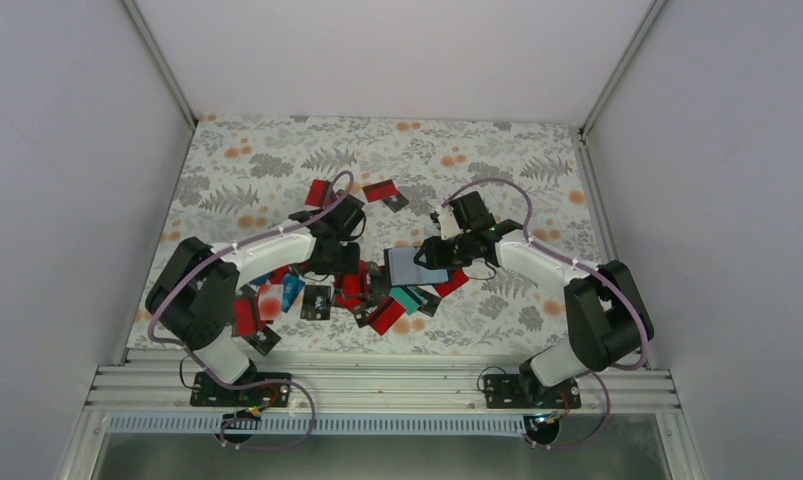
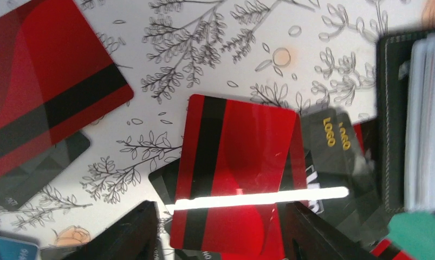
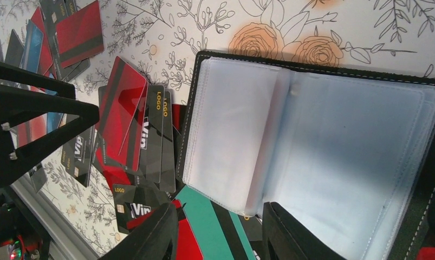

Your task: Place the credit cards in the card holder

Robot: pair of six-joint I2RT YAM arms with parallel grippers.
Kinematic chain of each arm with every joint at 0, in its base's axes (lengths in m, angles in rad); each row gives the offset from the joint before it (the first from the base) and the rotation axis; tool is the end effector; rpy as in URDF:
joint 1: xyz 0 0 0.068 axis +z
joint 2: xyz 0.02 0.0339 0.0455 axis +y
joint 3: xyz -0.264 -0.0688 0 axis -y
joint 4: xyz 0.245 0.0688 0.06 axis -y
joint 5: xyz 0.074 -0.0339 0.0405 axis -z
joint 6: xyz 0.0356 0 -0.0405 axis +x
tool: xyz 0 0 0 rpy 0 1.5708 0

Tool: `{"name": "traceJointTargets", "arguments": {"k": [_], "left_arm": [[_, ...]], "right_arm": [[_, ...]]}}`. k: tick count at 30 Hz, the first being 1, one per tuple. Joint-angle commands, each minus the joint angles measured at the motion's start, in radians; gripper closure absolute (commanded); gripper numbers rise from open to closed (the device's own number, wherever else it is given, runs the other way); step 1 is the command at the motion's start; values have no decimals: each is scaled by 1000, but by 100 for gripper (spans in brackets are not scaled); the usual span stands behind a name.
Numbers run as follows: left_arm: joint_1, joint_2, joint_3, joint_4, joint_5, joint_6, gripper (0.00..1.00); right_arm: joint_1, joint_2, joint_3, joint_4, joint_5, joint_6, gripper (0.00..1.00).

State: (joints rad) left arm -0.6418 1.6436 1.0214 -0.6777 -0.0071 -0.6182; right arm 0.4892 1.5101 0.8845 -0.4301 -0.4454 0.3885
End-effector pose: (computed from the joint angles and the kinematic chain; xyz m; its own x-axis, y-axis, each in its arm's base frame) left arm 0.2425 -0.1809 0.1772 -0.9750 0.0052 -0.2220 0.0393 0.9880 -0.1495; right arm 0.2488 0.1498 0.1898 -0.9425 -0.1145 -0.3139 -0.2749 0.7998 0.5336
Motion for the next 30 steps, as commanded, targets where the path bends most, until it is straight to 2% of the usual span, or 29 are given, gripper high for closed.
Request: {"name": "traceJointTargets", "arguments": {"k": [1, 5, 8, 12, 19, 23, 30], "left_arm": [[-2, -15, -22, 10, 26, 28, 34], [-5, 3, -30, 39, 43, 79, 13], [-4, 44, 26, 32, 1, 101, 9], [0, 152, 129, 9, -25, 136, 11], [-1, 253, 181, -24, -40, 171, 15], [0, 266, 160, -46, -68, 149, 20], [-1, 250, 55, -1, -45, 113, 35]], "right_arm": [[-7, -5, -5, 28, -32, -4, 58], [-6, -3, -5, 31, -36, -3, 58], [-7, 0, -8, 37, -37, -1, 58], [-7, 3, -8, 34, -38, -1, 58], [-7, -10, -21, 19, -15, -13, 58], [-6, -10, -24, 22, -16, -11, 58], [-6, -11, -18, 11, -10, -17, 58]]}}
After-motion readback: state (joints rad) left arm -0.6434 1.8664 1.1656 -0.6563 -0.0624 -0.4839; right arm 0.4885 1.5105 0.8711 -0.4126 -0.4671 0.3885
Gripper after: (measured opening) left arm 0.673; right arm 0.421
